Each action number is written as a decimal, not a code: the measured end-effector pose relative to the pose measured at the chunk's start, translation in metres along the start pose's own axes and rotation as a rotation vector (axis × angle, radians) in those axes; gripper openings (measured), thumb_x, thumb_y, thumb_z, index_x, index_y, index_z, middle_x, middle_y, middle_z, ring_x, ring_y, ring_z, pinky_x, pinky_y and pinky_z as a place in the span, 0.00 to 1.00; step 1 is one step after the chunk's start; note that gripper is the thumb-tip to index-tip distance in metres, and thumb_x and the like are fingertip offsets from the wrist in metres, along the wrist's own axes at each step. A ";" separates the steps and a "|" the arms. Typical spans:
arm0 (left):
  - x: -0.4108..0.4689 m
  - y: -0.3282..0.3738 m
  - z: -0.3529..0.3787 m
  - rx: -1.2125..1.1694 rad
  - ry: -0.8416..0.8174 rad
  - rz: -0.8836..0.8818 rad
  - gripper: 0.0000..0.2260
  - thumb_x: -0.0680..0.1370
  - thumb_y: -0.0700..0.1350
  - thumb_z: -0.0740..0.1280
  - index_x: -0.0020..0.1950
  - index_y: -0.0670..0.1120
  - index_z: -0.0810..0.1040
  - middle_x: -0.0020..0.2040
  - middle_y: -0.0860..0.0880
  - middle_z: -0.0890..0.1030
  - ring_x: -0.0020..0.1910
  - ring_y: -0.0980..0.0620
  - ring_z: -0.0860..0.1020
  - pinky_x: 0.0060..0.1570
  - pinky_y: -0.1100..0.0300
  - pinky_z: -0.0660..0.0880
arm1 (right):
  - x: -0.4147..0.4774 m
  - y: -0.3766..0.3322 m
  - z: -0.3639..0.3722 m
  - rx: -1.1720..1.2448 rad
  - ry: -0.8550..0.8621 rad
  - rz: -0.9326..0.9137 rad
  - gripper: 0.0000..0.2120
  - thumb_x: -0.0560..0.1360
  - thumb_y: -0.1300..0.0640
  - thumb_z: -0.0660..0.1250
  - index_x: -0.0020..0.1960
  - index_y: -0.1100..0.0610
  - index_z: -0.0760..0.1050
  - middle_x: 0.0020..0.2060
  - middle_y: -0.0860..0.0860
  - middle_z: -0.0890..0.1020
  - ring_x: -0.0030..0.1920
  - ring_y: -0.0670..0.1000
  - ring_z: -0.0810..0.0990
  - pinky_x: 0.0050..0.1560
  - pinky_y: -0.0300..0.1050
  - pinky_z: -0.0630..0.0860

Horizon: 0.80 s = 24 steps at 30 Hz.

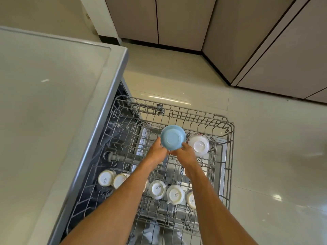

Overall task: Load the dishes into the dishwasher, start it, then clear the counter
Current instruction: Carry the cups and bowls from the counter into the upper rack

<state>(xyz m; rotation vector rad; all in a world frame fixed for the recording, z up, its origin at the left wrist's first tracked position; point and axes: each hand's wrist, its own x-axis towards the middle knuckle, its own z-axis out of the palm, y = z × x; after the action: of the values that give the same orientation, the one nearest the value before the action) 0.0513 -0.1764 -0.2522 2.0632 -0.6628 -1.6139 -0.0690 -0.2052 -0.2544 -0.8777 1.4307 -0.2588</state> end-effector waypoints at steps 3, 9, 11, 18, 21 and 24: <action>-0.027 0.004 -0.008 -0.021 0.074 0.020 0.32 0.75 0.39 0.70 0.76 0.49 0.60 0.73 0.46 0.67 0.71 0.46 0.66 0.68 0.45 0.66 | -0.022 -0.009 0.001 -0.065 -0.020 0.002 0.31 0.73 0.65 0.68 0.74 0.62 0.62 0.63 0.59 0.76 0.58 0.55 0.77 0.51 0.44 0.71; -0.098 0.000 -0.029 -0.043 0.232 0.095 0.29 0.71 0.34 0.73 0.69 0.50 0.70 0.65 0.50 0.75 0.61 0.51 0.74 0.59 0.51 0.73 | -0.081 -0.026 0.000 -0.156 -0.019 -0.105 0.26 0.72 0.63 0.71 0.68 0.57 0.69 0.58 0.56 0.80 0.56 0.56 0.80 0.53 0.51 0.78; -0.122 -0.001 -0.035 -0.048 0.271 0.130 0.29 0.70 0.34 0.73 0.68 0.49 0.72 0.63 0.49 0.76 0.59 0.50 0.75 0.56 0.54 0.74 | -0.101 -0.031 0.000 -0.185 -0.012 -0.140 0.23 0.71 0.63 0.71 0.64 0.56 0.72 0.54 0.56 0.82 0.53 0.55 0.82 0.56 0.55 0.79; -0.201 -0.005 -0.054 -0.121 0.432 0.309 0.23 0.69 0.35 0.74 0.61 0.50 0.77 0.53 0.48 0.80 0.49 0.52 0.79 0.39 0.62 0.77 | -0.166 -0.057 0.020 -0.292 -0.062 -0.373 0.13 0.68 0.62 0.72 0.53 0.56 0.79 0.42 0.54 0.84 0.40 0.55 0.84 0.43 0.52 0.84; -0.232 -0.011 -0.066 -0.140 0.520 0.370 0.21 0.67 0.37 0.76 0.59 0.48 0.79 0.47 0.48 0.82 0.47 0.50 0.81 0.47 0.52 0.81 | -0.196 -0.071 0.043 -0.352 -0.095 -0.520 0.11 0.66 0.63 0.70 0.48 0.54 0.79 0.38 0.54 0.85 0.38 0.57 0.85 0.40 0.53 0.84; -0.266 -0.031 -0.086 -0.166 0.615 0.405 0.20 0.65 0.39 0.78 0.55 0.48 0.80 0.44 0.48 0.83 0.45 0.50 0.82 0.47 0.49 0.81 | -0.225 -0.076 0.072 -0.403 -0.159 -0.631 0.10 0.67 0.65 0.69 0.48 0.56 0.80 0.37 0.55 0.85 0.37 0.57 0.85 0.40 0.54 0.84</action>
<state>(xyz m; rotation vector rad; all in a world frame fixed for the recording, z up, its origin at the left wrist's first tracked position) 0.0834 0.0144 -0.0481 1.9847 -0.6356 -0.7281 -0.0156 -0.0857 -0.0437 -1.6405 1.0375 -0.3667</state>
